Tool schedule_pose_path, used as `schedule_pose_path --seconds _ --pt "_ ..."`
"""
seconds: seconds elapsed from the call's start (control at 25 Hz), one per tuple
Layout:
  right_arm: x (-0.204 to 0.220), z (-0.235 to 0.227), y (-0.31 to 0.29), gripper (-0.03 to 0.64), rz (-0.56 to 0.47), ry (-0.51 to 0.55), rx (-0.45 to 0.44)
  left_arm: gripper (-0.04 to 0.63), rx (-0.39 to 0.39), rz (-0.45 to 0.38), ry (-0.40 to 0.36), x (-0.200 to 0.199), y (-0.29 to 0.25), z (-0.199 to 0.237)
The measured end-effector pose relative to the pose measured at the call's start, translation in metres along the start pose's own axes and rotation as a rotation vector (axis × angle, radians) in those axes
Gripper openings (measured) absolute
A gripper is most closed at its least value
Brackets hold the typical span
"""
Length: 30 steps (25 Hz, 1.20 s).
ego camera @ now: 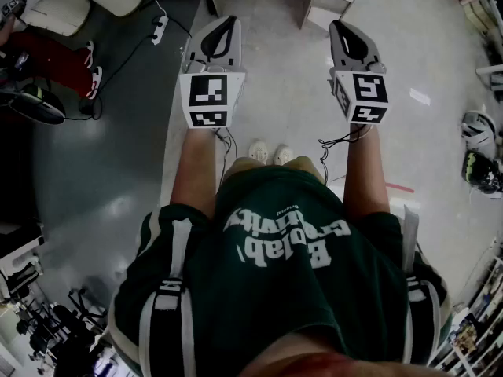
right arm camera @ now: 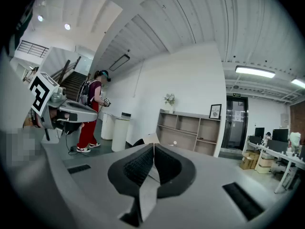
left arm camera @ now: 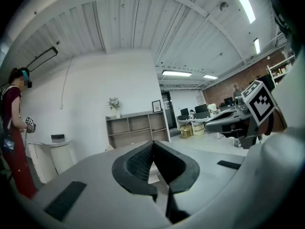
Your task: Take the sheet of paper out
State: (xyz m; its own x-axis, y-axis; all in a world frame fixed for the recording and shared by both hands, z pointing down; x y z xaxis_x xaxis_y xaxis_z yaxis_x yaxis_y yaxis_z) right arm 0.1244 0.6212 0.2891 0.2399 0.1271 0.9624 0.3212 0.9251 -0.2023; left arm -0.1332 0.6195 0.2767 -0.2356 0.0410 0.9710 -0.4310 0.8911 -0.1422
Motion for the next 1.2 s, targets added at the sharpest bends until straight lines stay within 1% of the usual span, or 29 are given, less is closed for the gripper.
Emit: schedule_pose_path --seconds 0.16,0.36,0.6,0.72,1.04,1.2 --pt "-0.01 0.012 -0.004 0.035 0.002 0.001 0.006 0.018 0.002 -0.003 0.004 -0.004 0.006 0.016" --pt "-0.012 0.038 -0.018 0.037 -0.005 0.027 -0.015 0.018 0.014 -0.016 0.004 0.005 0.01 0.038" --pt "-0.018 0.059 -0.02 0.037 -0.027 0.019 -0.006 0.018 0.023 -0.034 0.004 0.008 0.023 0.056" --pt "-0.02 0.066 -0.02 0.037 -0.036 0.033 -0.016 0.018 0.025 -0.04 0.008 0.009 0.025 0.06" --pt "-0.017 0.052 -0.03 0.037 -0.051 0.034 -0.013 0.018 0.039 -0.045 0.001 0.006 0.004 0.059" --pt "-0.017 0.034 -0.052 0.037 -0.056 0.028 -0.023 0.018 0.031 -0.044 -0.005 0.003 -0.022 0.061"
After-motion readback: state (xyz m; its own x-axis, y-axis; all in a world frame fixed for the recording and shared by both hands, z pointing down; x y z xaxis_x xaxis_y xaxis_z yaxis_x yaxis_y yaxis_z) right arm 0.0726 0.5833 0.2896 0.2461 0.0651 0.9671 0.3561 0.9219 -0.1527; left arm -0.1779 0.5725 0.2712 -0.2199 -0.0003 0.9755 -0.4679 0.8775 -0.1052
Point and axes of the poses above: the fingertips, and each gripper's own axes: y backward along the fingers, z to its left, x out of its underside, the point moved 10 cm from there along y, backward along the fingers, and after that the axes turned 3 degrees about z, right-handed, at the moved point
